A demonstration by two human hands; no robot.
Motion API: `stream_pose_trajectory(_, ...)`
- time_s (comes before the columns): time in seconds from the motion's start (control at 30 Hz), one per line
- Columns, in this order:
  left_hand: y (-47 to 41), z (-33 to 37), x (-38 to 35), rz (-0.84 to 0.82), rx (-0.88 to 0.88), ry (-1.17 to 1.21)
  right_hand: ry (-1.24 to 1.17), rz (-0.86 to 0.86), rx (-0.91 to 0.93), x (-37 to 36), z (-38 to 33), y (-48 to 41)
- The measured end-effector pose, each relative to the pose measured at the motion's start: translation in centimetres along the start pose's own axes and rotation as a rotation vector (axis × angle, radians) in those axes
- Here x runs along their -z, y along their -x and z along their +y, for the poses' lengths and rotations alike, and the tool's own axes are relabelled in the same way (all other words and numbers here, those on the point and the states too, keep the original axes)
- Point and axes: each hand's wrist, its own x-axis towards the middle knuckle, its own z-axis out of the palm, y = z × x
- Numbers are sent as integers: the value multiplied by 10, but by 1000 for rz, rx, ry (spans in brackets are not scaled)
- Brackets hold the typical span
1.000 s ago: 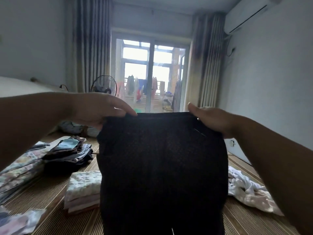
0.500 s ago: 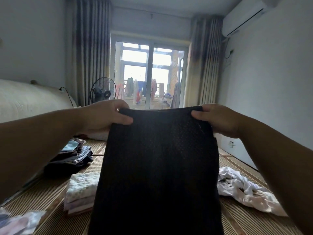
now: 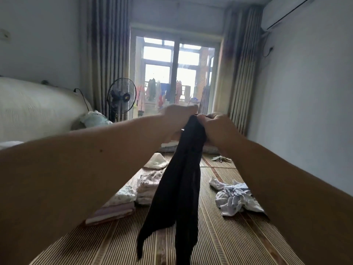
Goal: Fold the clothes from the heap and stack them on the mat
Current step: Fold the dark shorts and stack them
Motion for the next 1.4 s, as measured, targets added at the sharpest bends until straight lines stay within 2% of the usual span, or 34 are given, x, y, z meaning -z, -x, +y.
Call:
stream_pose_trajectory(0.1,8,4,6,-187,51,9,-163,-272,-37,13,1,10)
stream_pose_trajectory(0.2,13,1,8,-428,95,-105,-31,-287,31,19,5,14)
stream_pose_trajectory(0.23,12,-2,8,-428,72,-152,-2,-274,40,20,6,13)
stream_pose_trajectory(0.33,1,-12,18,-193,-140,-356,1,-267,50,28,4,11)
stream_pose_trajectory(0.4,-8,-22,27,-124,-152,-370,-38,-331,76,39,1,8)
stream_pose_trajectory(0.53,-22,-43,38,-408,-71,-202,-15,-436,118,62,-1,0)
stream_pose_trajectory(0.6,-33,-50,40,-441,-84,-205,89,-408,115,69,3,-5)
stream_pose_trajectory(0.67,-45,-53,36,-337,-67,-316,261,-356,114,71,11,-12)
stream_pose_trajectory(0.73,-56,-53,28,-216,-96,-637,355,-317,107,68,22,-20)
stream_pose_trajectory(0.8,-72,-56,18,-115,-129,-921,338,-280,62,64,37,-28)
stream_pose_trajectory(0.87,-85,-60,5,-90,-121,-917,326,-240,-5,58,53,-38)
stream_pose_trajectory(0.93,-100,-64,-9,-77,-56,-763,250,-206,-65,53,67,-47)
stream_pose_trajectory(1.0,-112,-67,-20,-28,-61,-706,185,-152,-44,52,77,-56)
stream_pose_trajectory(1.13,-129,-66,-28,156,-386,-969,167,-17,78,55,91,-68)
stream_pose_trajectory(1.2,-132,-74,-27,209,-482,-1034,172,5,102,56,97,-66)
stream_pose_trajectory(1.3,-127,-106,-26,120,-458,-1016,223,-105,87,55,111,-48)
stream_pose_trajectory(1.4,-99,-160,-25,-20,-405,-958,158,-322,-49,48,135,-12)
